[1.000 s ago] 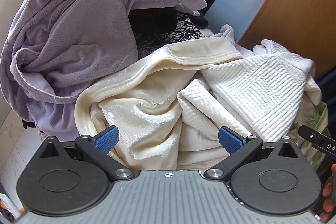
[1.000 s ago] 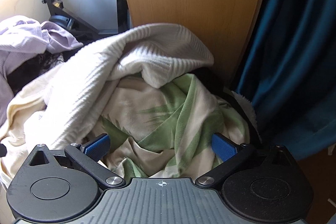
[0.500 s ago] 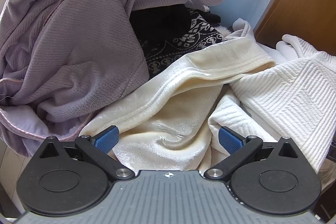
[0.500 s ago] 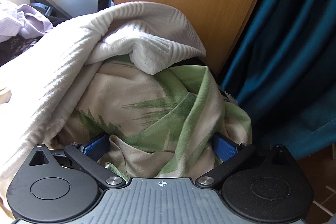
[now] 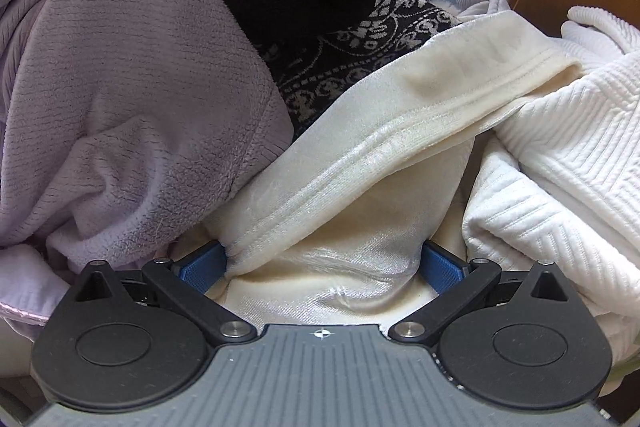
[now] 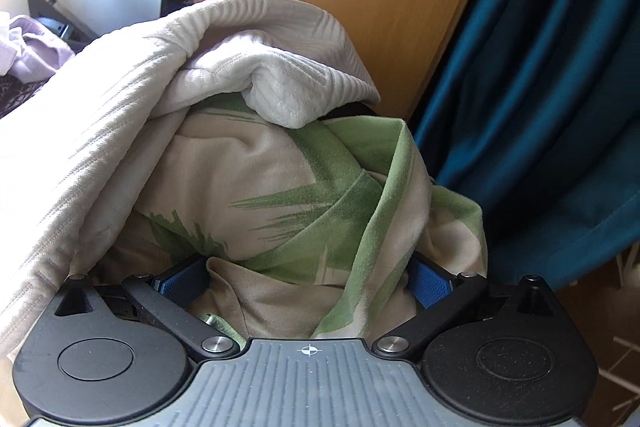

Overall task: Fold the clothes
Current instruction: 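Push both open tools into the pile toward the cream textured top, then close the left gripper on the white textured top while the right tool approaches it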

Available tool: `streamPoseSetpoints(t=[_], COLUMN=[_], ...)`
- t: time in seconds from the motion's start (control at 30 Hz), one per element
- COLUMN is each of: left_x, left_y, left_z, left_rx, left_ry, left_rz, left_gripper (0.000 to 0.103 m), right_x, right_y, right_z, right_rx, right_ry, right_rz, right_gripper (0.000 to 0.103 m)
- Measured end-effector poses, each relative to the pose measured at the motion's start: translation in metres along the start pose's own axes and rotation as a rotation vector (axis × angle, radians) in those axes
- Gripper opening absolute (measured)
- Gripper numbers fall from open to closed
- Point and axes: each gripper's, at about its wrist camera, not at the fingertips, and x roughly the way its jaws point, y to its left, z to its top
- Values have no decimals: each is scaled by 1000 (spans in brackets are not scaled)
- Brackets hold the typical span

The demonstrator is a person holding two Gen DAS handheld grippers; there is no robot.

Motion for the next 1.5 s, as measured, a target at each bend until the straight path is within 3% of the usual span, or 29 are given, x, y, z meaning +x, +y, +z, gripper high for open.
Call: streamPoseSetpoints(t=[0.37, 1.0, 1.13, 1.33, 1.5], left_x=[10, 9, 7, -19, -62], left_y=[-4, -20, -24, -26, -20], left_z=[6, 0, -2, -8, -10], left_rx=[-26, -9, -11, 1, 27], left_ry=[57, 31, 17, -46, -201], left_rz=[19, 33, 28, -33, -108], left_gripper=[103, 103, 103, 103, 102], right_x=[-2, -7, -11, -26, -44], right_y=[2, 6, 7, -15, -31], right_z=[-8, -31, -31, -29, -39], right_rx=[4, -2, -9, 36, 101], right_ry=[1, -20, 16, 65, 51], right_rz=[-5, 7, 16, 105, 127], right_gripper=[102, 102, 102, 102, 102])
